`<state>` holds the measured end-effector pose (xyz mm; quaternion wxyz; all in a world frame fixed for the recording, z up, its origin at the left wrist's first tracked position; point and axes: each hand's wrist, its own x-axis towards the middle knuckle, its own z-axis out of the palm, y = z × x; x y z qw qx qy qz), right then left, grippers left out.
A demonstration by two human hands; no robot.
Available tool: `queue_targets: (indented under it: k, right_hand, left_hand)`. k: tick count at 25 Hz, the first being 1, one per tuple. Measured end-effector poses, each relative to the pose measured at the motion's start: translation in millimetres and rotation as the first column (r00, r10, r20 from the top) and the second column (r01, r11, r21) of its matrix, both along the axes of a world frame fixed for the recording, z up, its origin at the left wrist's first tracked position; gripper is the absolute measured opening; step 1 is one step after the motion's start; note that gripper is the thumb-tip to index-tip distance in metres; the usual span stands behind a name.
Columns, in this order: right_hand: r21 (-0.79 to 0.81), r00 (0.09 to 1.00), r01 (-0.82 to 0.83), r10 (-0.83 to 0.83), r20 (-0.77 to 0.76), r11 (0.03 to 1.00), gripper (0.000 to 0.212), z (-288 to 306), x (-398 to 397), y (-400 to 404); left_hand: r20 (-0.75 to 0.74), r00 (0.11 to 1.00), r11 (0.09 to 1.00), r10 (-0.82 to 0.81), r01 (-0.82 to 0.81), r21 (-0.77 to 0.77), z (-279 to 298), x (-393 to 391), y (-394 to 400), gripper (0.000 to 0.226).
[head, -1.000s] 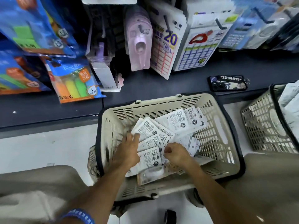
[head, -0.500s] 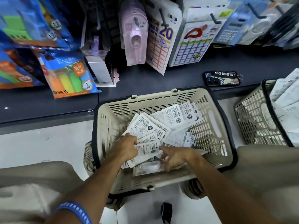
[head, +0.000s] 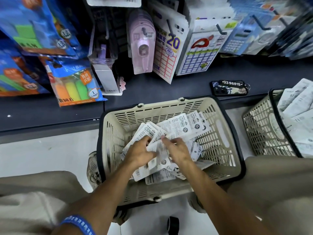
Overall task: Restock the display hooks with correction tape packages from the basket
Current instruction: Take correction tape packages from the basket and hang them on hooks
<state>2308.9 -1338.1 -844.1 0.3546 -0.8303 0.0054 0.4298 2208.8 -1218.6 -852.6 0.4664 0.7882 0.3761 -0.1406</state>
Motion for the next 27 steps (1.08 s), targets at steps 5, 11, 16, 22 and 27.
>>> queue_targets:
  k: [5, 11, 16, 22, 27]
  right_hand:
    - [0.079, 0.86, 0.424, -0.374, -0.349, 0.902, 0.048, 7.0, 19.6, 9.6]
    - [-0.102, 0.949, 0.239, -0.254, -0.187, 0.966, 0.013, -4.6, 43.9, -35.8]
    - [-0.008, 0.926, 0.026, -0.027, -0.376, 1.0, 0.026, 3.2, 73.7, -78.2]
    - [-0.035, 0.899, -0.23, 0.199, -0.389, 0.973, 0.022, -1.0, 60.7, -53.4]
    - [-0.074, 0.856, -0.381, 0.321, -0.405, 0.922, 0.02, 9.3, 83.2, -72.5]
  left_hand:
    - [0.12, 0.99, 0.93, -0.07, 0.108, -0.352, 16.2, 16.9, 1.8, 0.039]
    - [-0.16, 0.97, 0.833, 0.185, -0.241, -0.498, -5.6, -0.3, -3.1, 0.041]
    - [-0.153, 0.985, 0.684, 0.079, -0.165, -0.711, -1.6, 5.9, -23.9, 0.056]
    - [-0.148, 0.964, 0.701, 0.219, -0.261, -0.663, -15.3, 14.5, -41.7, 0.042]
    - [-0.1, 0.987, 0.661, 0.128, -0.16, -0.733, -9.4, 19.3, -49.0, 0.055]
